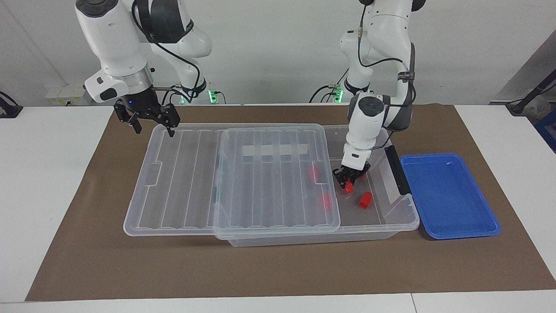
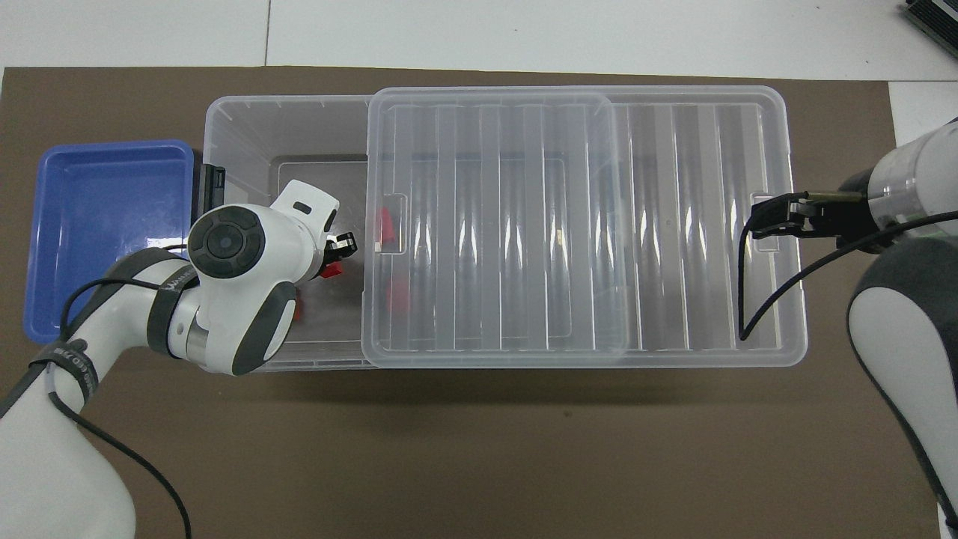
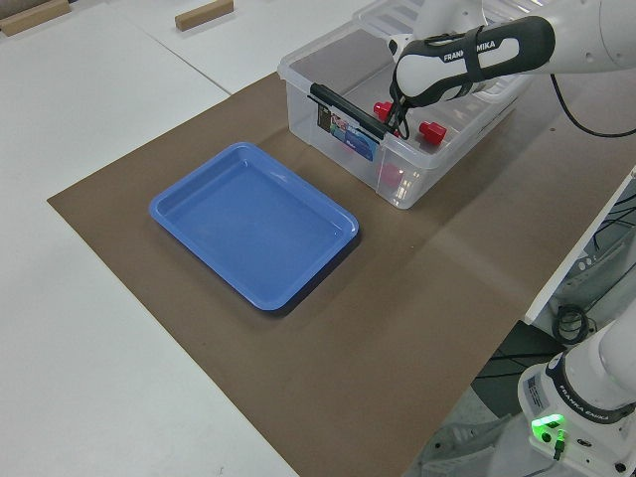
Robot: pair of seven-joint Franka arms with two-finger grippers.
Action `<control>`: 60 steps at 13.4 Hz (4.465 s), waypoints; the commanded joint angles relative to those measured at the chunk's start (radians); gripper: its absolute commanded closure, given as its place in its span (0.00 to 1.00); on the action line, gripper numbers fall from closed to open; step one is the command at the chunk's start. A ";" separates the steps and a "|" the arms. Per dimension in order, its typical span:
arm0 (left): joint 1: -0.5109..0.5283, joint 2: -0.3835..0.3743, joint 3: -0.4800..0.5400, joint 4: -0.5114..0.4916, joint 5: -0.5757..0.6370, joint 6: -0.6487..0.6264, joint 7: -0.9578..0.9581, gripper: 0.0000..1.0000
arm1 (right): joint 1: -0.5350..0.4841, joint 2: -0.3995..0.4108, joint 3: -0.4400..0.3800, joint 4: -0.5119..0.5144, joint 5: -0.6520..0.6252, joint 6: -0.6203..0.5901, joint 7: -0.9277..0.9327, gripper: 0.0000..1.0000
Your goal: Place red block in blue tray from box
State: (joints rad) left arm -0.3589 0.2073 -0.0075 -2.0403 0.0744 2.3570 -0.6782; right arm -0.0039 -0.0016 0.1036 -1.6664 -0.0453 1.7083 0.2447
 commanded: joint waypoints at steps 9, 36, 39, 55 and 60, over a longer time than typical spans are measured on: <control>0.219 -0.124 0.024 0.344 0.016 -0.587 0.549 0.93 | -0.045 0.000 -0.001 -0.035 0.016 0.106 -0.028 0.04; 0.558 0.038 0.024 -0.035 -0.185 0.186 1.054 0.99 | -0.142 0.124 0.002 -0.211 0.016 0.493 -0.191 1.00; 0.558 0.064 0.024 -0.037 -0.185 0.217 1.076 0.96 | -0.104 0.129 0.002 -0.220 0.015 0.514 -0.191 1.00; 0.537 -0.012 0.015 0.162 -0.185 -0.172 1.051 0.21 | 0.160 0.118 0.002 -0.251 0.016 0.510 -0.176 1.00; 0.448 -0.045 0.006 0.401 -0.173 -0.502 0.844 0.19 | 0.191 0.118 0.002 -0.251 0.018 0.511 -0.154 1.00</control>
State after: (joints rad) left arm 0.1390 0.1477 -0.0106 -1.7452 -0.0914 1.9714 0.2507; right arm 0.1716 0.1282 0.1055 -1.8888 -0.0451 2.2015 0.0732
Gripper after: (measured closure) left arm 0.189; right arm 0.991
